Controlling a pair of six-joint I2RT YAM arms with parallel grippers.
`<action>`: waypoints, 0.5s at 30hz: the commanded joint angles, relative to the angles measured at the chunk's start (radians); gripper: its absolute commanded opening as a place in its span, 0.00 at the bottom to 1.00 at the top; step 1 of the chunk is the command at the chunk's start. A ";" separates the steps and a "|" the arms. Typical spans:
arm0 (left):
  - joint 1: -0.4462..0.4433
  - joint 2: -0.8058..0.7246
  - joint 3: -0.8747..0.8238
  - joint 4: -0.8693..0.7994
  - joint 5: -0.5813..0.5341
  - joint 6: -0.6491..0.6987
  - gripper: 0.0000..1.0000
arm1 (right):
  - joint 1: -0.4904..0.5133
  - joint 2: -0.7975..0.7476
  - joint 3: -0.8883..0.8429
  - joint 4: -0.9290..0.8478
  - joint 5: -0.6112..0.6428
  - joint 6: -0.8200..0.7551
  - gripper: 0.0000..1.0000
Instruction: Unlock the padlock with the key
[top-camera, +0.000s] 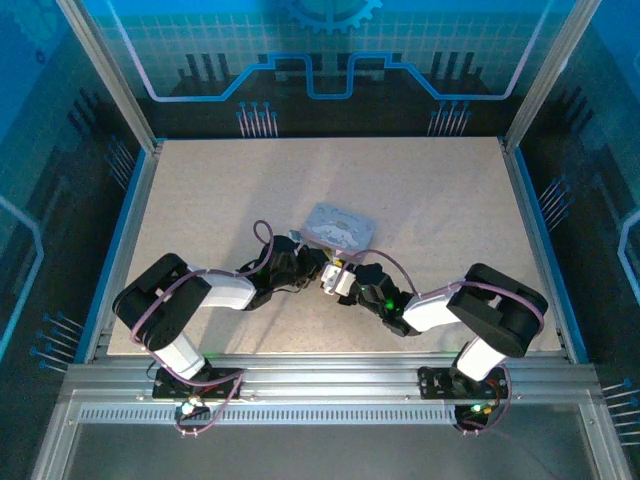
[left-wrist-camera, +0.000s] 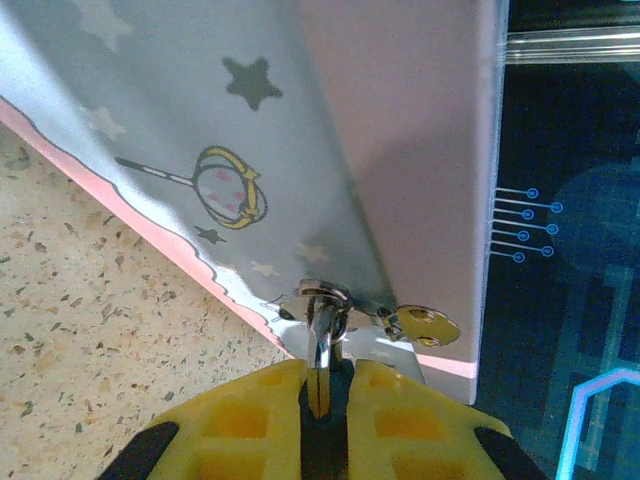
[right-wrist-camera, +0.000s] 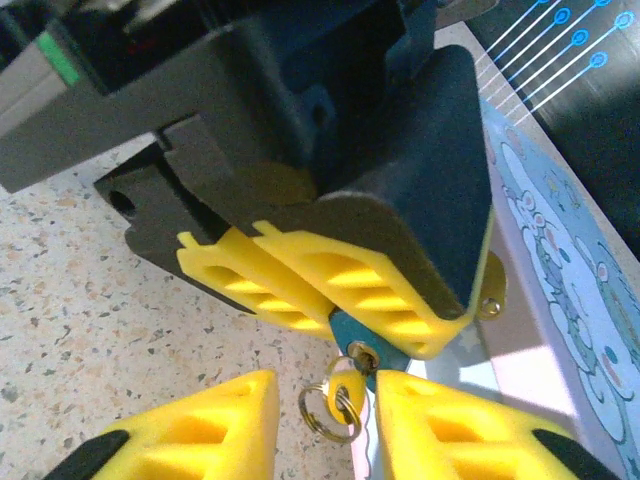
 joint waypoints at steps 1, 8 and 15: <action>-0.010 -0.007 0.023 0.054 0.013 -0.018 0.00 | -0.004 0.022 0.020 0.052 0.023 0.021 0.28; -0.012 -0.003 0.027 0.053 0.015 -0.018 0.00 | -0.004 0.023 0.021 0.073 0.038 0.036 0.15; -0.017 -0.001 0.029 0.052 0.011 -0.016 0.00 | -0.005 0.028 0.028 0.085 0.050 0.080 0.00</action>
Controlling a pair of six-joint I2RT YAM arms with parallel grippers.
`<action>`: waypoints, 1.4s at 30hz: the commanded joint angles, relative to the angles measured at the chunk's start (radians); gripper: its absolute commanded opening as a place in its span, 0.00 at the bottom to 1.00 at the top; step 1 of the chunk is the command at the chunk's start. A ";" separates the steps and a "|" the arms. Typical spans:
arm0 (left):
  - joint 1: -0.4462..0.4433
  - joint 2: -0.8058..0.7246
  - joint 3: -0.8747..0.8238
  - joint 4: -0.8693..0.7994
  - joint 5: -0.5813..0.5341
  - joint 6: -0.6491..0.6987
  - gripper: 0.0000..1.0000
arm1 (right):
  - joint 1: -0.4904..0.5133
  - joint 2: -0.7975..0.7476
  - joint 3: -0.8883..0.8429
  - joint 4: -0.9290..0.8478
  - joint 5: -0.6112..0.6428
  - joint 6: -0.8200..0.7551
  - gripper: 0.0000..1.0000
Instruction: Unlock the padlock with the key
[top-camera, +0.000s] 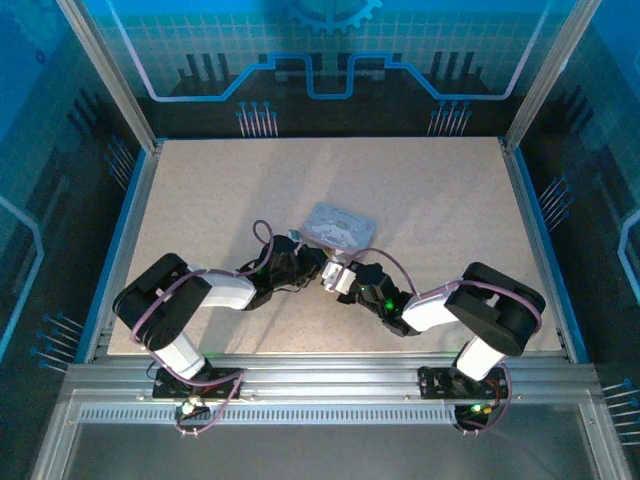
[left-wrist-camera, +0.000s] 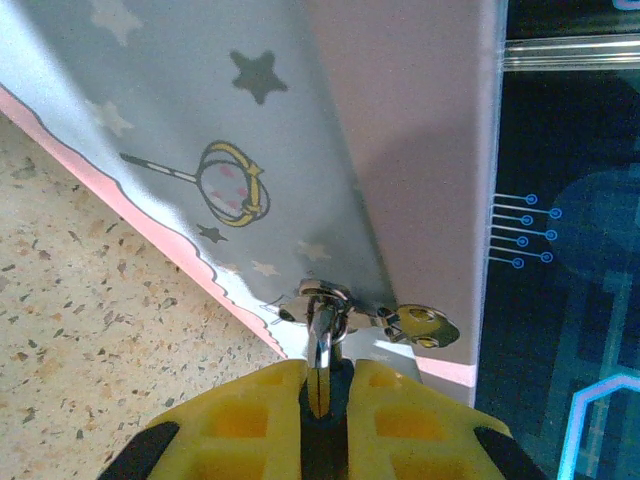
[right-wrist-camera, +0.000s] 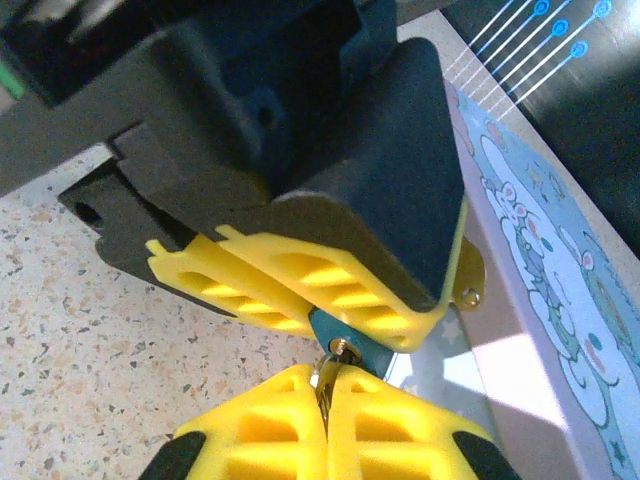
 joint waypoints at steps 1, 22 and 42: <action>-0.016 -0.002 0.029 0.049 0.021 -0.014 0.00 | -0.004 0.014 0.029 0.056 0.031 0.051 0.00; -0.032 0.053 0.027 0.084 0.014 -0.015 0.00 | -0.006 0.028 0.031 0.087 0.016 0.626 0.00; -0.032 0.098 0.031 0.080 0.019 0.035 0.32 | 0.008 0.136 -0.039 0.199 0.096 0.824 0.00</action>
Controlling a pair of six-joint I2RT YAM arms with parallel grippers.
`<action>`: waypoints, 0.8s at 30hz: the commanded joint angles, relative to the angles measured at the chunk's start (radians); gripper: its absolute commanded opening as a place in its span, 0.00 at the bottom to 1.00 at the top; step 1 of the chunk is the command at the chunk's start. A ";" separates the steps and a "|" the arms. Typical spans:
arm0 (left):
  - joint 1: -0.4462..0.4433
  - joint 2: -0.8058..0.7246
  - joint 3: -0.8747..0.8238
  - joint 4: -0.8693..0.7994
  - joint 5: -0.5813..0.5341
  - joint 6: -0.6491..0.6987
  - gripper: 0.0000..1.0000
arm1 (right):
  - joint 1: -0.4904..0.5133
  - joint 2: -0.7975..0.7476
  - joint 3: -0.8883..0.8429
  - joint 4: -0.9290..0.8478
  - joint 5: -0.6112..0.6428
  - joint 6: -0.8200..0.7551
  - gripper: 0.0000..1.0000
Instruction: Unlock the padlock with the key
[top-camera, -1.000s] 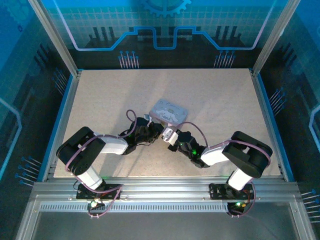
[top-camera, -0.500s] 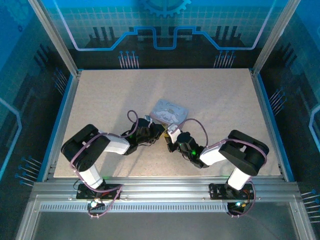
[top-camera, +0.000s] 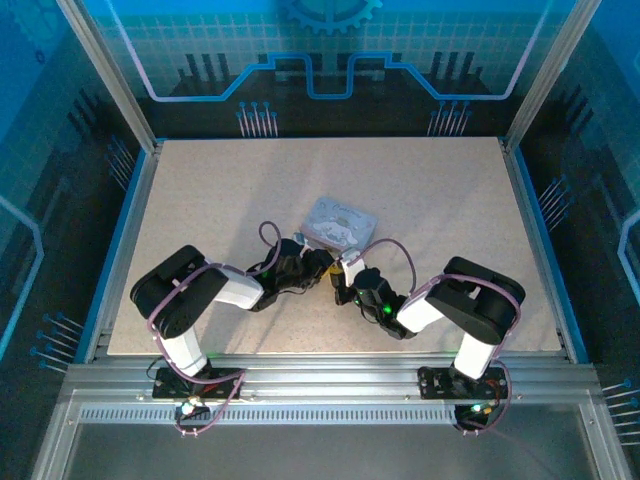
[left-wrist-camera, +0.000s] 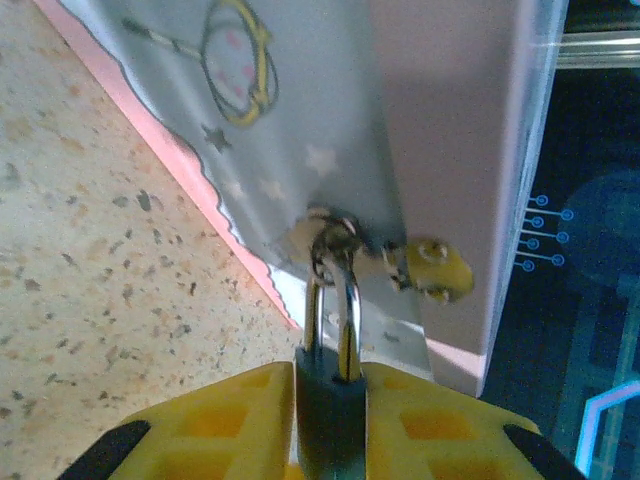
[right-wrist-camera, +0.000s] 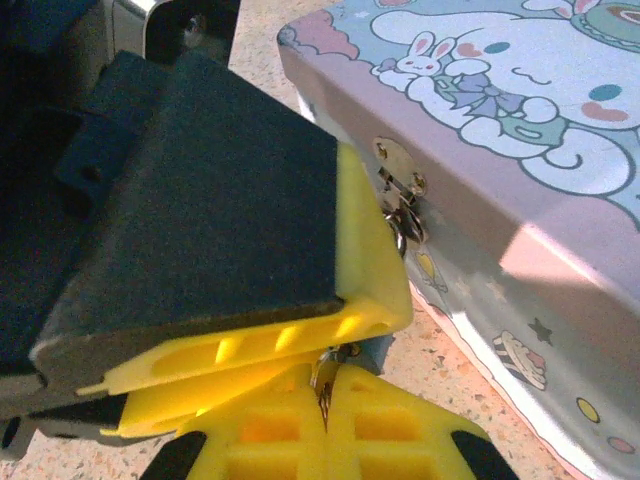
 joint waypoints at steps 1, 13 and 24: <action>-0.009 -0.020 0.018 -0.034 0.029 0.037 0.35 | -0.001 0.019 -0.024 0.063 0.051 0.054 0.00; 0.026 -0.172 -0.026 -0.183 -0.011 0.109 0.53 | -0.027 0.025 -0.044 0.036 0.010 0.194 0.00; 0.089 -0.325 -0.020 -0.388 -0.029 0.204 0.54 | -0.145 0.037 -0.075 0.048 -0.170 0.385 0.00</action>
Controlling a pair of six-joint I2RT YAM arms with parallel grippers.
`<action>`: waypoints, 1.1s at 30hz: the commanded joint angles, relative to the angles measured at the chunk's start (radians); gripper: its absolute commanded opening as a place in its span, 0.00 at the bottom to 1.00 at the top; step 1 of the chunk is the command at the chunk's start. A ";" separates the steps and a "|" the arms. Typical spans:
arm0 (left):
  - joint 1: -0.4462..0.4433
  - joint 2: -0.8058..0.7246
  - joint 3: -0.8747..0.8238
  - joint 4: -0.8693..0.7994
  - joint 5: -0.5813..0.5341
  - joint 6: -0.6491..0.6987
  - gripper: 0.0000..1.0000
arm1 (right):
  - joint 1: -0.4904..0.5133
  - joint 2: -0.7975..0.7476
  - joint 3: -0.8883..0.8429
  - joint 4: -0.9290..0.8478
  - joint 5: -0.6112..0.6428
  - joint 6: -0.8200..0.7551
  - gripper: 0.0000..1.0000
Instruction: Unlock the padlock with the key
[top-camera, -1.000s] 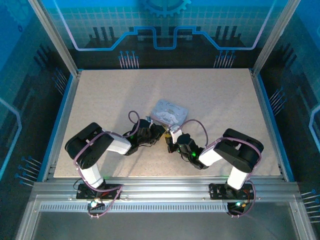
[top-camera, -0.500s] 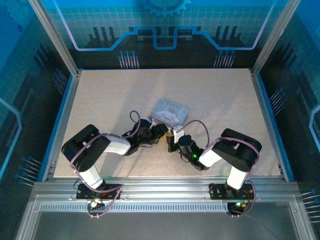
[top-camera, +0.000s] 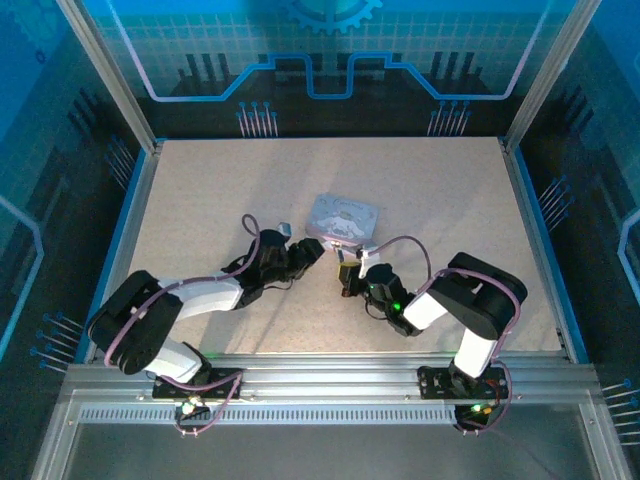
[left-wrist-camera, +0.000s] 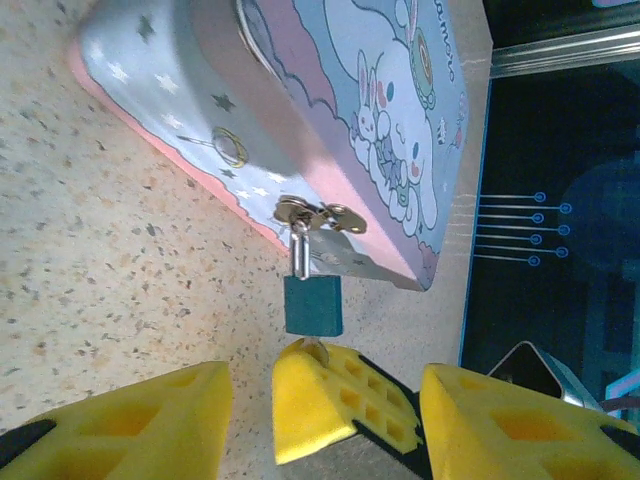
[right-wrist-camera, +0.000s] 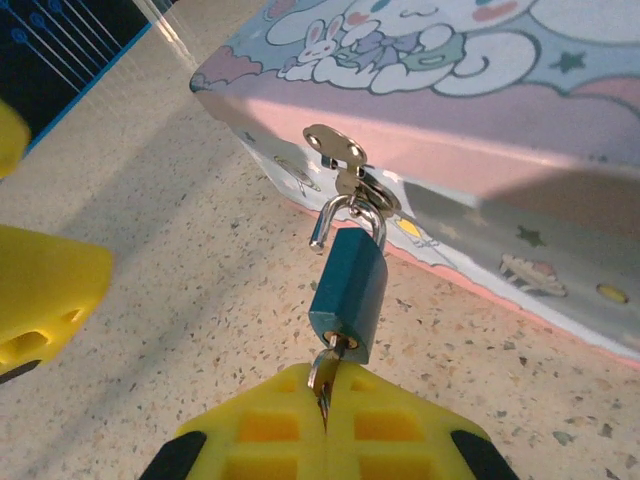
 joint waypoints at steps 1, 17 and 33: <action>0.026 -0.045 -0.011 -0.091 -0.017 0.056 0.54 | -0.049 0.035 -0.035 -0.009 -0.087 0.105 0.00; 0.145 -0.111 0.081 -0.314 -0.010 0.186 0.58 | -0.181 0.094 -0.074 0.054 -0.245 0.185 0.18; 0.189 0.093 0.430 -0.572 0.000 0.481 0.77 | -0.248 -0.150 -0.106 -0.130 -0.289 0.070 0.42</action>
